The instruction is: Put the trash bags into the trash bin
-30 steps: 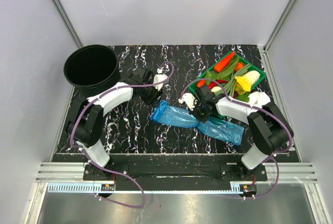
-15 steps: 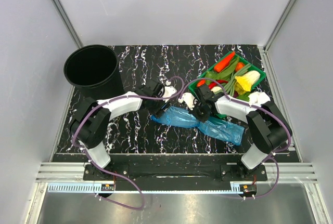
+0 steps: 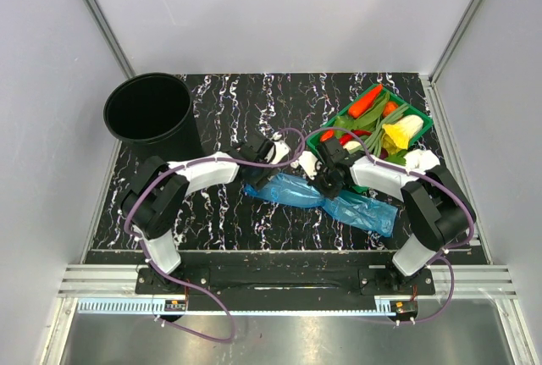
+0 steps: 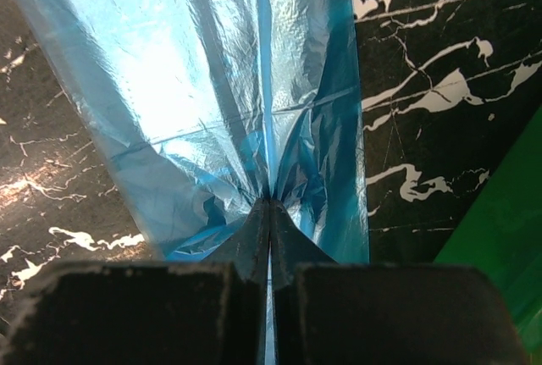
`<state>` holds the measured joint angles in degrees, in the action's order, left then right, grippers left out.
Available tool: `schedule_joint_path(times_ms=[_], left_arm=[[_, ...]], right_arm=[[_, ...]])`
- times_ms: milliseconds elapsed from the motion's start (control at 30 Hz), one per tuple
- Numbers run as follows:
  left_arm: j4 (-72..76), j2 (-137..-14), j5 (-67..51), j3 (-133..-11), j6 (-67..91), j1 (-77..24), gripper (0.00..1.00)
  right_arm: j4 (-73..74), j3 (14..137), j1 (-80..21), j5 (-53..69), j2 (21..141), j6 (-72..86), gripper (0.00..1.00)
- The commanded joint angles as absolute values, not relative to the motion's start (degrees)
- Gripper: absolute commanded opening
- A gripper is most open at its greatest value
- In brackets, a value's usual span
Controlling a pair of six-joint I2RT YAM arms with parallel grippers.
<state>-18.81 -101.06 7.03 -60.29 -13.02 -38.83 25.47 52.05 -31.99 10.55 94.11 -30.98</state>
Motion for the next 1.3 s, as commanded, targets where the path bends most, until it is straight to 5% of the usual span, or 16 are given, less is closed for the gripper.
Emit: schedule_joint_path(times_ms=[0, 1267], left_arm=[[-16.8, -102.3, 14.6, -61.0, -12.8, -38.8, 0.66], [-22.6, -94.9, 11.7, -57.6, -20.2, -28.5, 0.66]], right_arm=[[33.0, 48.8, -31.7, 4.0, 96.3, -31.5, 0.0], [35.2, 48.0, -33.0, -3.2, 96.0, -28.0, 0.0]])
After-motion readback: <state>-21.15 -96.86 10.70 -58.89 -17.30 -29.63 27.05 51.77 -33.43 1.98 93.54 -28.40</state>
